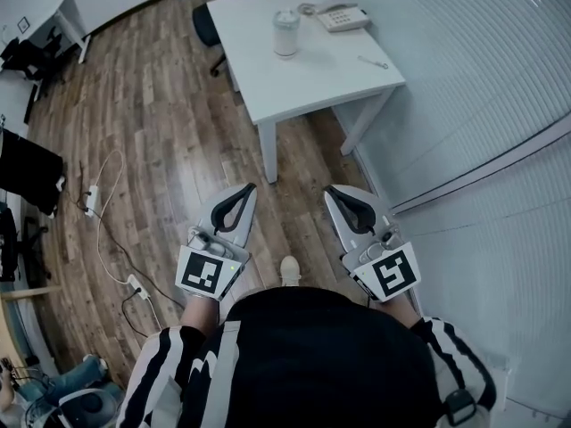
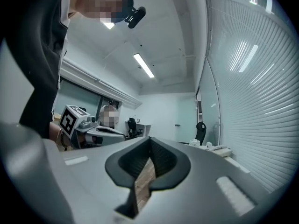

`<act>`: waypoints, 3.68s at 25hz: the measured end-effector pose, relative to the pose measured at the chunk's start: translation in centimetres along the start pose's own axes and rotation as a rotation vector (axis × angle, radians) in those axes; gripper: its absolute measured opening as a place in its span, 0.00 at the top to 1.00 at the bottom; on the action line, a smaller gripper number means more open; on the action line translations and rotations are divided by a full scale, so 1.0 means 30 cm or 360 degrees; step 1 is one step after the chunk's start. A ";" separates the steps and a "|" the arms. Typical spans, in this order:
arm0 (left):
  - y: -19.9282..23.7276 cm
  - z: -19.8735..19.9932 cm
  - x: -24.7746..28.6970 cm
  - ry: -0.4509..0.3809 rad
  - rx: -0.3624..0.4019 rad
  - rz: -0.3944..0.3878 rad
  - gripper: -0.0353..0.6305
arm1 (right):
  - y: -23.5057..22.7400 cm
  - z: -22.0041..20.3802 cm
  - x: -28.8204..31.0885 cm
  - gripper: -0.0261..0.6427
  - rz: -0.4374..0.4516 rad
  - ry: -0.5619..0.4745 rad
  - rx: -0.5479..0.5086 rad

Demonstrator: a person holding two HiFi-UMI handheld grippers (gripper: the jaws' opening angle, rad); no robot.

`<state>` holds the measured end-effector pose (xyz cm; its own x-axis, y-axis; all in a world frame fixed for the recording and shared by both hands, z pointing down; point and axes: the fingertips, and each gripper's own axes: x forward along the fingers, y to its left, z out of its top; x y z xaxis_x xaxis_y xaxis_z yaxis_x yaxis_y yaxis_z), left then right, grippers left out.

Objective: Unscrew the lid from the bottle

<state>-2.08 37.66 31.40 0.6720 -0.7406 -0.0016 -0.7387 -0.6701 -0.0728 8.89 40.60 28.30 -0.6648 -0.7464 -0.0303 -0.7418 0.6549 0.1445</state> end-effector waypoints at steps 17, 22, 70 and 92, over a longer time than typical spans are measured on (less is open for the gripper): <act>0.061 -0.020 0.142 0.0011 0.0011 0.0029 0.95 | -0.129 -0.055 0.080 0.96 0.0035 -0.0006 0.0029; 0.068 -0.022 0.128 0.0033 0.0002 0.0058 0.95 | -0.129 -0.049 0.089 0.96 0.0046 -0.0016 0.0031; 0.989 -0.134 1.014 0.0053 0.0021 -0.0176 0.95 | -0.892 -0.241 1.033 0.96 -0.0256 0.0072 0.0031; 1.242 -0.241 1.350 0.0109 -0.0079 -0.0282 0.95 | -1.190 -0.337 1.304 0.96 -0.0401 0.0138 0.0058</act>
<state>-2.77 -17.67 35.83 0.7876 -0.6116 0.0750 -0.6122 -0.7905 -0.0165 10.26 -13.18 31.94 -0.4498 -0.8928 0.0244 -0.8867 0.4497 0.1072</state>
